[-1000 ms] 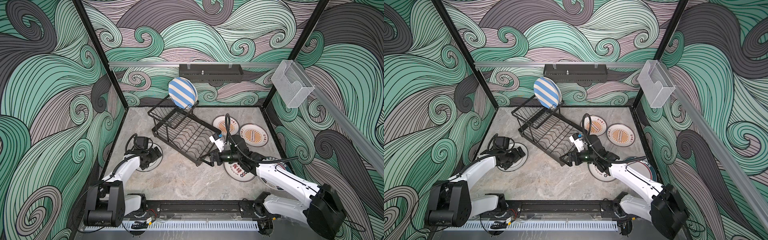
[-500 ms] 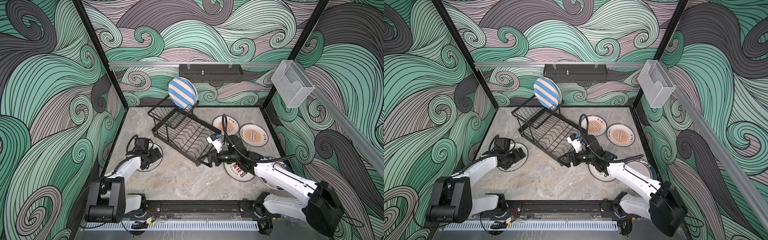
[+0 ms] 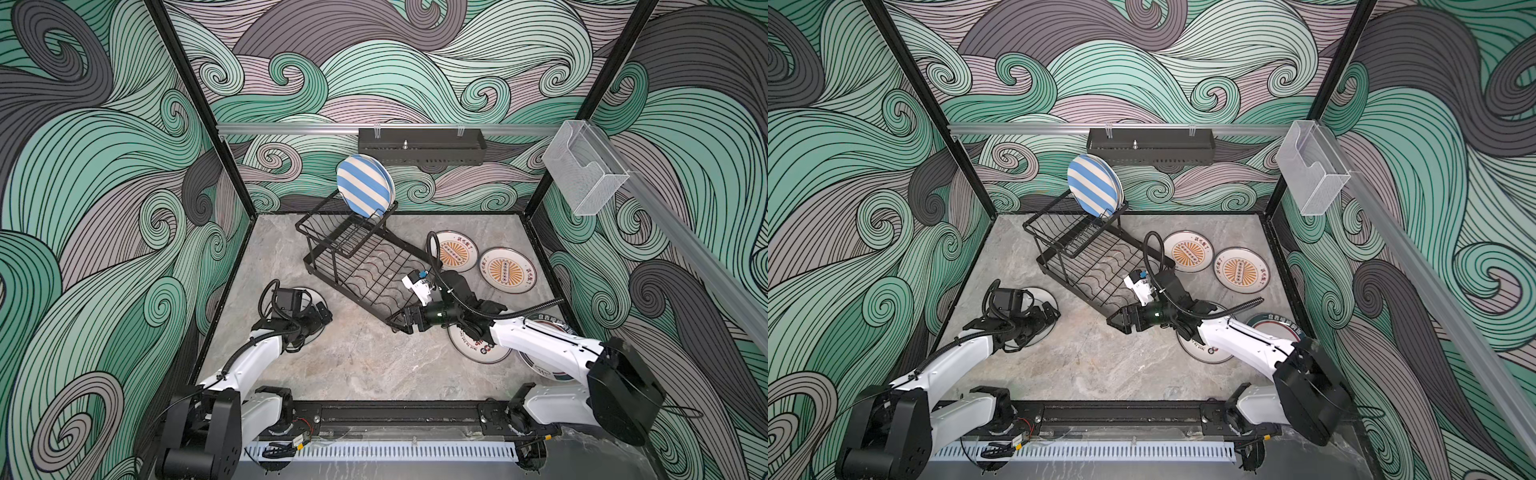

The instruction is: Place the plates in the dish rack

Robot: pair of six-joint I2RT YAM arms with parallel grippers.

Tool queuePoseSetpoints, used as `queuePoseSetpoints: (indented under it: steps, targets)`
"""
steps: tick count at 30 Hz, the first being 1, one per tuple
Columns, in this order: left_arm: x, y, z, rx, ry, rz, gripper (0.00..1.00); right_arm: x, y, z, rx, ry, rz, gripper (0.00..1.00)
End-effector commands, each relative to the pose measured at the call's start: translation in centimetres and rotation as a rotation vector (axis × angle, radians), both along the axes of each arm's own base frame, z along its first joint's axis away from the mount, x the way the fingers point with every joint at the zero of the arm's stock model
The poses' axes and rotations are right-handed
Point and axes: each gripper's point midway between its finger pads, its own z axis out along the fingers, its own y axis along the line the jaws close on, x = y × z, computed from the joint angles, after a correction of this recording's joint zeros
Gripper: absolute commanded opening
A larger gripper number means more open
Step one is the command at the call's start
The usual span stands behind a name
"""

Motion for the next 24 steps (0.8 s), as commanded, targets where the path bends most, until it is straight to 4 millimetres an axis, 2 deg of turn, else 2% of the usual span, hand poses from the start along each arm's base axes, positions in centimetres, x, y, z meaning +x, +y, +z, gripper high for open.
queuePoseSetpoints:
  steps: [1,7,15,24]
  targets:
    - [-5.2,-1.2,-3.0,-0.062,0.202,0.009,0.99,0.7,1.9,1.8,0.044,-0.041,0.001,0.92]
    - [-6.9,-2.3,-2.5,-0.103,0.198,0.002,0.99,0.4,4.3,1.1,0.051,-0.017,0.007,0.92]
    - [-8.0,-2.3,-1.4,-0.117,0.161,-0.007,0.99,-1.1,8.3,0.7,0.048,0.008,0.069,0.91]
    - [-8.2,-2.0,0.4,-0.098,0.112,-0.025,0.99,-0.9,10.1,-0.8,0.011,0.008,0.06,0.9]
